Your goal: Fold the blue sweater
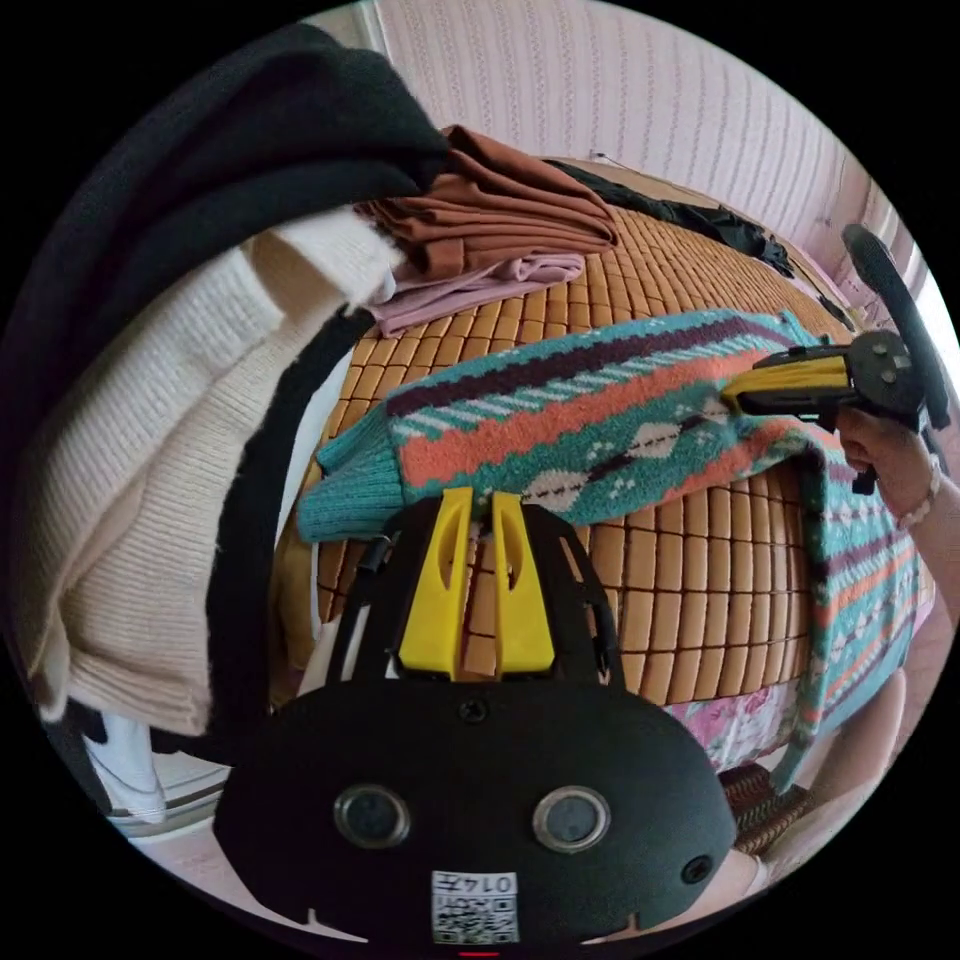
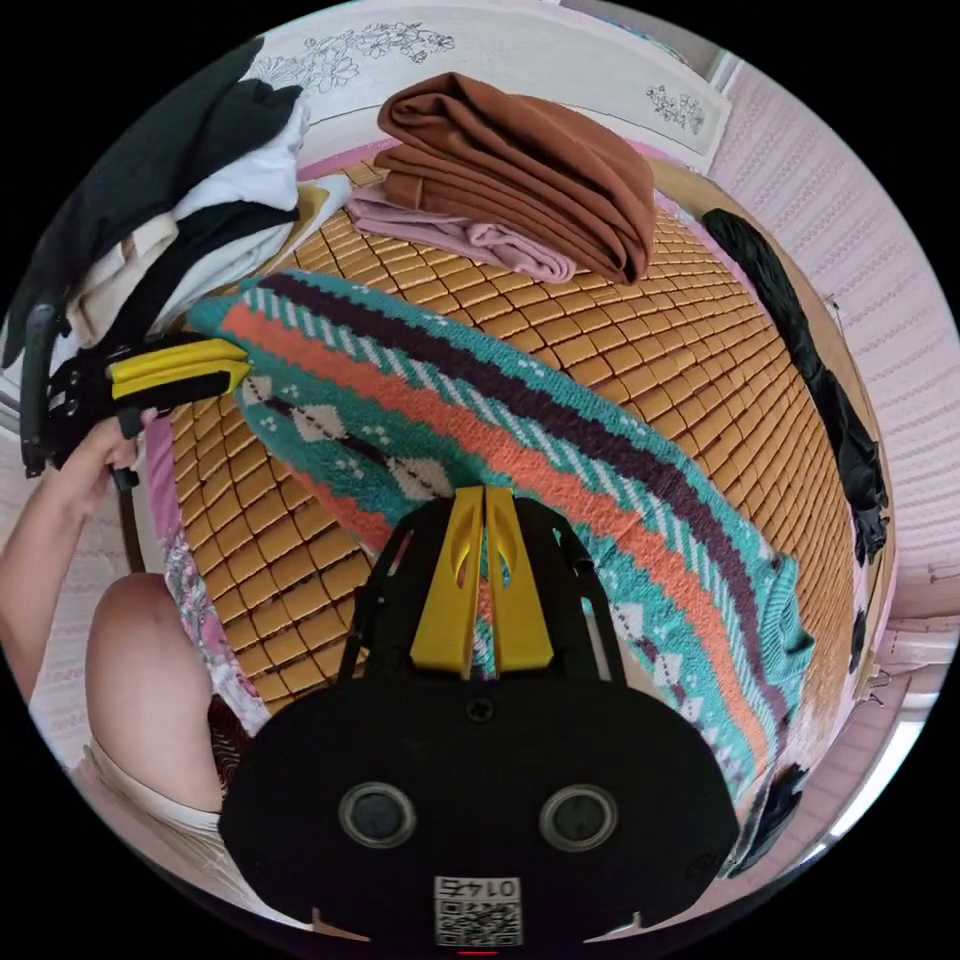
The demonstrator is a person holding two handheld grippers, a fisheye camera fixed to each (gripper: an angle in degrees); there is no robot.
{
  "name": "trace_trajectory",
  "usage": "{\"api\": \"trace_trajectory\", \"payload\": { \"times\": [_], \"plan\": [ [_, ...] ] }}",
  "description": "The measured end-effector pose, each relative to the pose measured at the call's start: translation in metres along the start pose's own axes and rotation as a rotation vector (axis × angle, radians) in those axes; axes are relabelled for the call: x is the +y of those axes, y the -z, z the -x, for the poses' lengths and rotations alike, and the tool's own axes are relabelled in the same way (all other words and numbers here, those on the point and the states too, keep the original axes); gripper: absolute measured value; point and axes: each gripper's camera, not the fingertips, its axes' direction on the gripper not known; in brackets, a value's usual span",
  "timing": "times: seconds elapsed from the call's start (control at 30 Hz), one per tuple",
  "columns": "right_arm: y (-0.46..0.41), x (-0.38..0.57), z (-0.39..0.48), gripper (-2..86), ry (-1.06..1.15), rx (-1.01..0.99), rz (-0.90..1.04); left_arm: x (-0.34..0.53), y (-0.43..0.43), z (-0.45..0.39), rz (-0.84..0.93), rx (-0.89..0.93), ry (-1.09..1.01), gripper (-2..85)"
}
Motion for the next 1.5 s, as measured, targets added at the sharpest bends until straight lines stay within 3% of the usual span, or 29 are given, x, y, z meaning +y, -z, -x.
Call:
{"api": "trace_trajectory", "payload": {
  "times": [0.1, 0.17, 0.27, 0.4, 0.5, 0.6, 0.97, 1.07, 1.17, 1.27, 1.47, 1.5],
  "plan": [
    [0.069, 0.071, -0.013, -0.7, -0.021, -0.137, -0.343, 0.015, 0.013, -0.001, -0.083, 0.030, 0.068, 0.5],
    [0.099, 0.128, -0.022, -0.2, -0.058, -0.162, -0.389, 0.035, 0.037, -0.016, -0.155, 0.072, 0.015, 1.9],
    [0.125, 0.242, -0.043, 2.5, -0.202, -0.019, -0.333, 0.084, 0.078, -0.059, -0.239, 0.227, -0.115, 4.7],
    [0.148, 0.402, -0.083, 6.8, -0.514, 0.169, -0.070, 0.149, 0.090, -0.153, -0.174, 0.424, -0.317, 5.9],
    [0.167, 0.499, -0.112, 7.5, -0.809, 0.162, 0.056, 0.179, 0.078, -0.230, -0.087, 0.607, -0.435, 5.7],
    [0.195, 0.568, -0.123, 8.0, -0.971, 0.104, -0.006, 0.202, 0.070, -0.309, -0.050, 0.703, -0.535, 5.9],
    [0.230, 0.695, -0.152, 10.4, -1.073, 0.109, -0.208, 0.276, 0.052, -0.505, -0.008, 0.622, -0.857, 7.2],
    [0.226, 0.705, -0.169, 11.4, -1.019, 0.128, -0.147, 0.285, 0.034, -0.547, 0.049, 0.593, -0.896, 7.2],
    [0.216, 0.706, -0.184, 12.7, -0.910, 0.230, 0.059, 0.296, 0.010, -0.591, 0.082, 0.559, -0.931, 7.3],
    [0.210, 0.722, -0.202, 9.8, -0.836, 0.118, 0.119, 0.312, -0.029, -0.636, 0.133, 0.476, -0.985, 7.6],
    [0.236, 0.779, -0.241, 8.4, -0.826, -0.109, -0.020, 0.342, -0.084, -0.688, 0.167, 0.370, -1.027, 7.3],
    [0.251, 0.794, -0.250, 7.5, -0.839, -0.139, -0.142, 0.345, -0.089, -0.690, 0.177, 0.382, -1.016, 7.4]
  ]
}}
